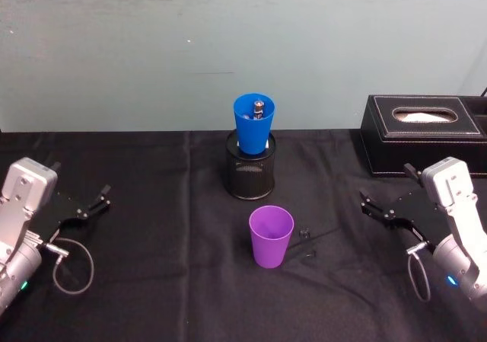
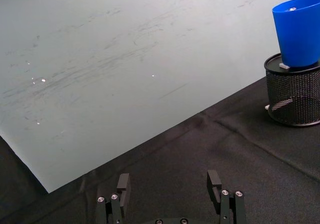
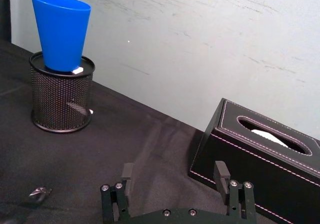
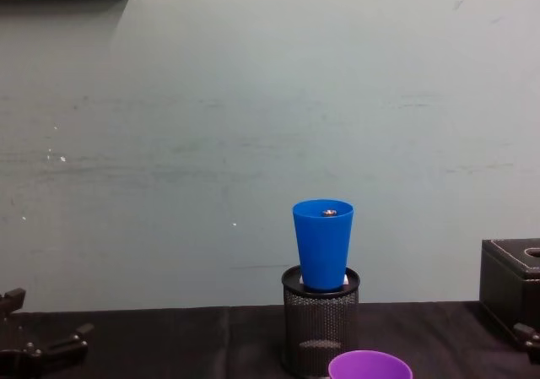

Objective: Pick up one cup with a gripper and tap it against the other cup.

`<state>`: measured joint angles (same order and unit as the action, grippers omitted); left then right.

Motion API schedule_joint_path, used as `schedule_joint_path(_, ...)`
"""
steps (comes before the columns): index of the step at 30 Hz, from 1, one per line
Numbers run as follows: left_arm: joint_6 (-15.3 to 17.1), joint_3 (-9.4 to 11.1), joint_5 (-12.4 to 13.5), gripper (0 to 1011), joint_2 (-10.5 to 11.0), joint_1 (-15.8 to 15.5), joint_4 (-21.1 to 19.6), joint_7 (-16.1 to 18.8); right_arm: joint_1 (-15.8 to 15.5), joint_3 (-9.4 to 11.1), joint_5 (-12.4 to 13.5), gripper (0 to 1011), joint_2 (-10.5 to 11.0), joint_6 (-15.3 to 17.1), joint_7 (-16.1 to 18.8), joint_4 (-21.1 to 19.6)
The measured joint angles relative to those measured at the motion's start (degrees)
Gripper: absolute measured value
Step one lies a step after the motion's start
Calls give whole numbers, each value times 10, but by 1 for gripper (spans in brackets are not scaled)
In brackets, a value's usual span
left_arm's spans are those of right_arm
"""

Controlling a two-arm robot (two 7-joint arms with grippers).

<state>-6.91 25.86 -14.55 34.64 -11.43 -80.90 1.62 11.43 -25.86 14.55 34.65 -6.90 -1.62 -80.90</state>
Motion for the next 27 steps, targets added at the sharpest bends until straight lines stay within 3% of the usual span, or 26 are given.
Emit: schedule_joint_path(27,0,0,0,1000,0,0,0,0,0,0,0,1003,0,0,0,0)
